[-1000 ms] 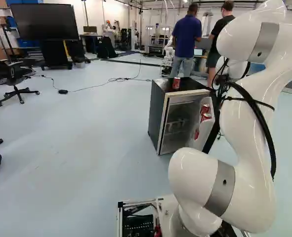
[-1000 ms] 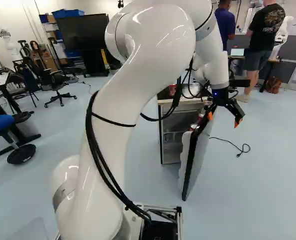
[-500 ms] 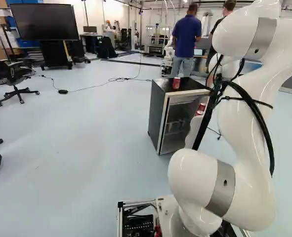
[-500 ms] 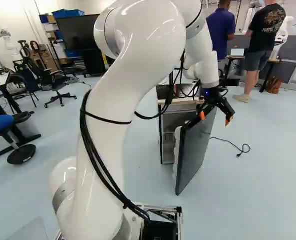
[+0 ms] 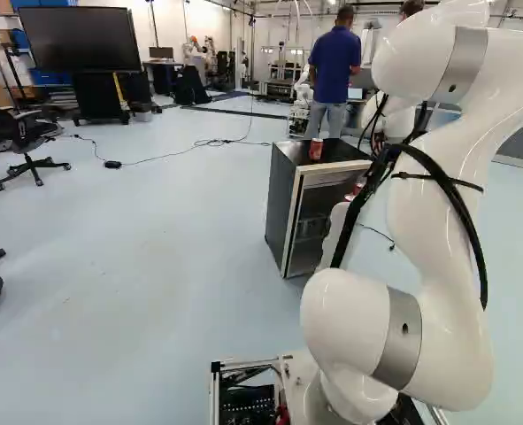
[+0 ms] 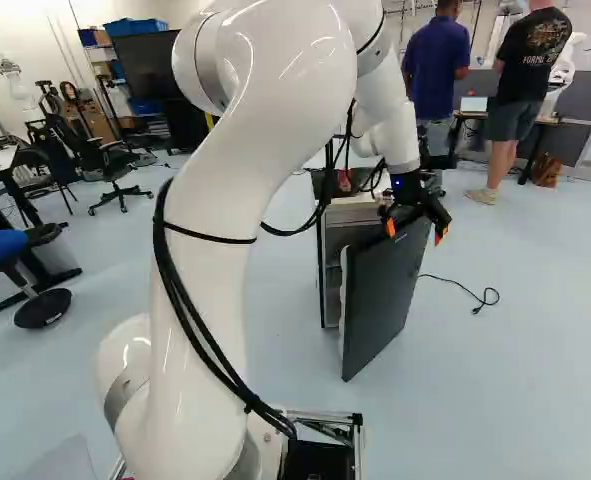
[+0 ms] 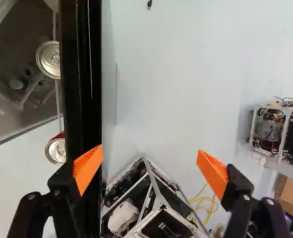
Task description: Grab a drink from the fridge
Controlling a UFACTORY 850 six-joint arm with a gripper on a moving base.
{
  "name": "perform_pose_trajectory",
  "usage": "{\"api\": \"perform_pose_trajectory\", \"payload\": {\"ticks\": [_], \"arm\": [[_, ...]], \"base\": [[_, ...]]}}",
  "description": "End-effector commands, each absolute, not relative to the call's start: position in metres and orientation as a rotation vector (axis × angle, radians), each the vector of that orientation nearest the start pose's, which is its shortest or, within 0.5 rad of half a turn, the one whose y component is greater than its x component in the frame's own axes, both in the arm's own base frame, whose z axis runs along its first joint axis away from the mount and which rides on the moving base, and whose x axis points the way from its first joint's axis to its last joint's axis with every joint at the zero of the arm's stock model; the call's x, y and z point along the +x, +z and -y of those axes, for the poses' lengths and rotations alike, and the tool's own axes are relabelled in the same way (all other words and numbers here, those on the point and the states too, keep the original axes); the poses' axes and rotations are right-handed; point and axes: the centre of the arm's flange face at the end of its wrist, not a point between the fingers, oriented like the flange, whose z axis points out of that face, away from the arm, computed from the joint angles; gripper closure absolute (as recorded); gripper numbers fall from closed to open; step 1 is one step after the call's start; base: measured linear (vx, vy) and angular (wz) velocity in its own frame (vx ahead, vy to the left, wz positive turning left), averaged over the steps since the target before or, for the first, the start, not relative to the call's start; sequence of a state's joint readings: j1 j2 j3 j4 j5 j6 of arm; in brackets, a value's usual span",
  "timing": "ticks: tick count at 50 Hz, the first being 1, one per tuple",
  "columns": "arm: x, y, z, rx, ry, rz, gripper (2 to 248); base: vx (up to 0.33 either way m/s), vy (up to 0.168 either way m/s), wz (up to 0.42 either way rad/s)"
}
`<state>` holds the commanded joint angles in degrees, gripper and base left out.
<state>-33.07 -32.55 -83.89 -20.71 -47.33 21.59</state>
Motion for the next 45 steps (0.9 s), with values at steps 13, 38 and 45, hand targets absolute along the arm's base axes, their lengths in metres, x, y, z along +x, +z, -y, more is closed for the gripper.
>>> {"api": "perform_pose_trajectory", "payload": {"ticks": [13, 38, 45], "arm": [[0.538, 0.457, 0.354, -3.22, -0.077, -1.149, 3], [0.559, 0.457, 0.321, -3.252, -0.091, -1.05, 3], [0.561, 0.457, 0.315, -3.256, -0.091, -1.034, 3]], "base": [[0.0, 0.0, 0.0], [0.0, 0.0, 0.0], [0.0, 0.0, 0.0]]}}
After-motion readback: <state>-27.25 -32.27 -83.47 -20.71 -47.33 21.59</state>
